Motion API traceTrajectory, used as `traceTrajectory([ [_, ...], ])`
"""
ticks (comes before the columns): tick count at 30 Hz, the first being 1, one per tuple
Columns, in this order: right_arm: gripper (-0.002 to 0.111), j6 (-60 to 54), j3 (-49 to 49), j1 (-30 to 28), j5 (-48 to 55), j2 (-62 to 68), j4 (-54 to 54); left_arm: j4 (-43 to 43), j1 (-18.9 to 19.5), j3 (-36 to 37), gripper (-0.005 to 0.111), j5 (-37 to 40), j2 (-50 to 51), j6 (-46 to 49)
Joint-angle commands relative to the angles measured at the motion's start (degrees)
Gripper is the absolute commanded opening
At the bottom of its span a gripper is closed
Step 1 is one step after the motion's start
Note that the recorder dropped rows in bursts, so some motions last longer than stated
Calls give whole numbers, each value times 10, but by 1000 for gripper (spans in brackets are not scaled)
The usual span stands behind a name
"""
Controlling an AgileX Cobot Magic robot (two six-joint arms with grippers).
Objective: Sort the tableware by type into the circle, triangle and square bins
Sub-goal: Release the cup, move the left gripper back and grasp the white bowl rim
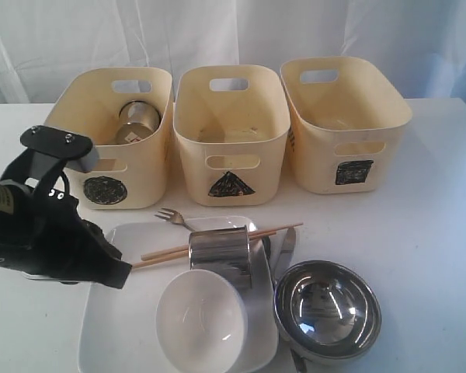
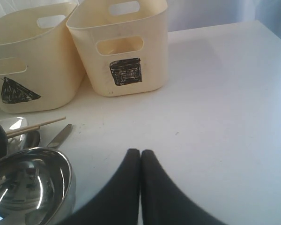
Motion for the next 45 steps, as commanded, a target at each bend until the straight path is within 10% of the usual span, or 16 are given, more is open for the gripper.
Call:
traceTrajectory([
  [1, 0, -2, 3, 0, -9, -3, -3, -55, -4, 4, 42, -11, 16, 67],
  [10, 0, -2, 3, 0, -9, -3, -3, -161, -4, 4, 61, -27, 90, 174],
  [20, 0, -2, 3, 0, -9, -3, -3, -636, -4, 4, 61, -38, 125, 679],
  [33, 0, -2, 3, 0, -9, -3, -3, -636, -4, 4, 61, -53, 203, 722],
  [45, 0, -2, 3, 0, -9, -3, -3, -633, -4, 4, 0, -65, 224, 724],
])
